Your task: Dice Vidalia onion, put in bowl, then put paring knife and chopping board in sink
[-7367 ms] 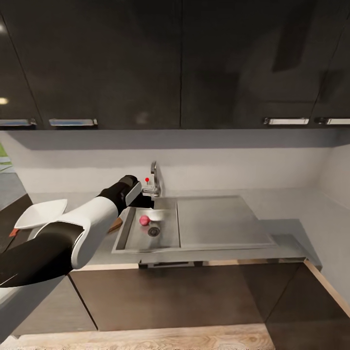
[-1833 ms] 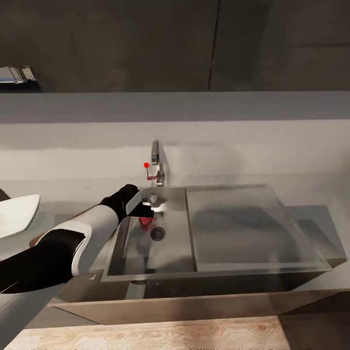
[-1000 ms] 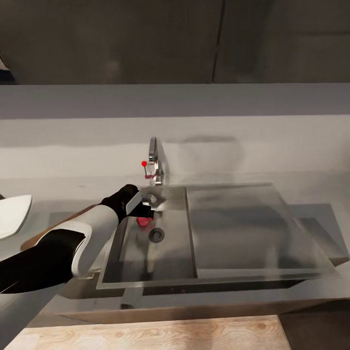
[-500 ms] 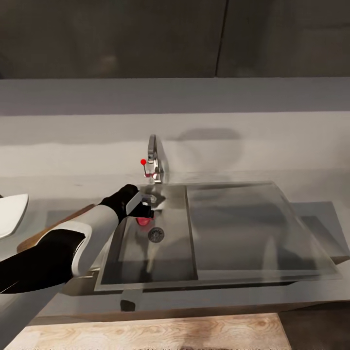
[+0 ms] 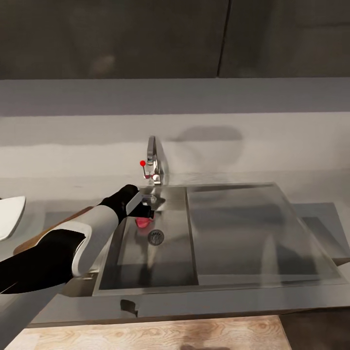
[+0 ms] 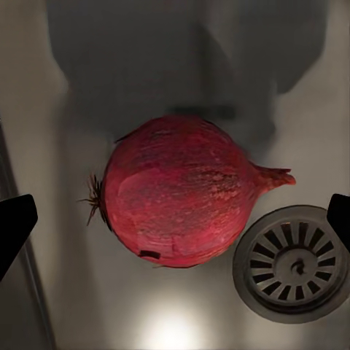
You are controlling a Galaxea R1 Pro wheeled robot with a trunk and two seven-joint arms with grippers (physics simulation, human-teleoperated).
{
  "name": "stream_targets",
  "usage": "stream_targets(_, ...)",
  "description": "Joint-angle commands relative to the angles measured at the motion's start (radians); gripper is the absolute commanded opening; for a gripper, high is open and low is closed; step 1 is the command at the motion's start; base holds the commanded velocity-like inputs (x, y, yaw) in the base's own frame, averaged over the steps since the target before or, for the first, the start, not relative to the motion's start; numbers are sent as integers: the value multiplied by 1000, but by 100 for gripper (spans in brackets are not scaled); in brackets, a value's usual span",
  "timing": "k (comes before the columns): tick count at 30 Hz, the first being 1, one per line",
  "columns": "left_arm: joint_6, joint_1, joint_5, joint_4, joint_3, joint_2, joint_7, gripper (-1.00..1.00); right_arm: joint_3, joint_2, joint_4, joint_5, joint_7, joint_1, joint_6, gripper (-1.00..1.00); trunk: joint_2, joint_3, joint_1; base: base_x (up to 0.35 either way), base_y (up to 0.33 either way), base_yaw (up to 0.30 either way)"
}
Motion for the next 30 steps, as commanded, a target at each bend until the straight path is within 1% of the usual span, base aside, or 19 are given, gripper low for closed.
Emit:
stream_targets(1,4,-1,11,-1,-6,0,7,100,0,0,0,0,-2,0,-3,100,-2,-2,1,11,0,0)
stream_targets(15,4,-1,11,0,-6,-1,7,100,0,0,0,0,-2,0,-3,100,-2,-3,1,1,0,0)
stream_targets(30,4,-1,11,1,-6,-1,7,100,-1,0,0,0,-2,0,-3,100,-2,-20,1,0,0,0)
